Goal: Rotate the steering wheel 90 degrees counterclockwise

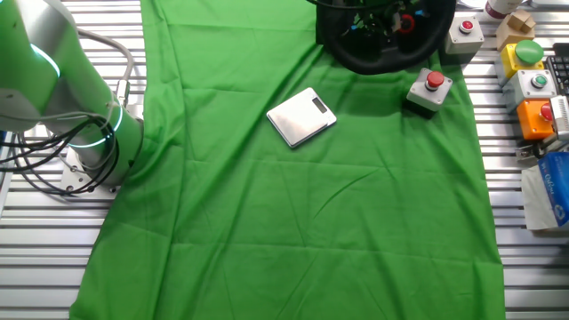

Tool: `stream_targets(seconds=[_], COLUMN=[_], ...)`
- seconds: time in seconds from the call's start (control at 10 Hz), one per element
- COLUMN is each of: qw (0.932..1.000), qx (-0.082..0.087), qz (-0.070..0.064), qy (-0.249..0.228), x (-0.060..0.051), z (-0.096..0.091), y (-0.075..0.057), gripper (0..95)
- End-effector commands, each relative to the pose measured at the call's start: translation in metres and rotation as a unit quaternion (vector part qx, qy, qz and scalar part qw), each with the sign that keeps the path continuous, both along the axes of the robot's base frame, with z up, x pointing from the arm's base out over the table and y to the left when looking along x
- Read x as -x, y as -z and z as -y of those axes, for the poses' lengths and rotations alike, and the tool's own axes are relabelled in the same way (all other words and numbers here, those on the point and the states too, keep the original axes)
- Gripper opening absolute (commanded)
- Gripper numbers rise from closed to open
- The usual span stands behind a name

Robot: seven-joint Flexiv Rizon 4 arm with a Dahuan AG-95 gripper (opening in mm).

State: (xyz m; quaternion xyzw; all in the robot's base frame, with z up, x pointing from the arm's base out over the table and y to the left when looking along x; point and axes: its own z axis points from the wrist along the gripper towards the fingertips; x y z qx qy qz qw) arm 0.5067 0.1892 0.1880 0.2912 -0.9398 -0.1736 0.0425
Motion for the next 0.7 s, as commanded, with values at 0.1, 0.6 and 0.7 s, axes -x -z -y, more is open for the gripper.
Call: stream_targets(seconds=[0.1,0.6,0.7], qw=[1.0,0.9955,0.9946], qx=[0.006,0.02,0.021], qz=[-0.001,-0.022,-0.023], qy=[0.008,0.09,0.099], x=[0.001,0.001,0.001], z=[0.0012,0.0012,0.0012], y=[-0.0008,-0.0008,-0.0008], gripper=[0.0,0.0,0.0])
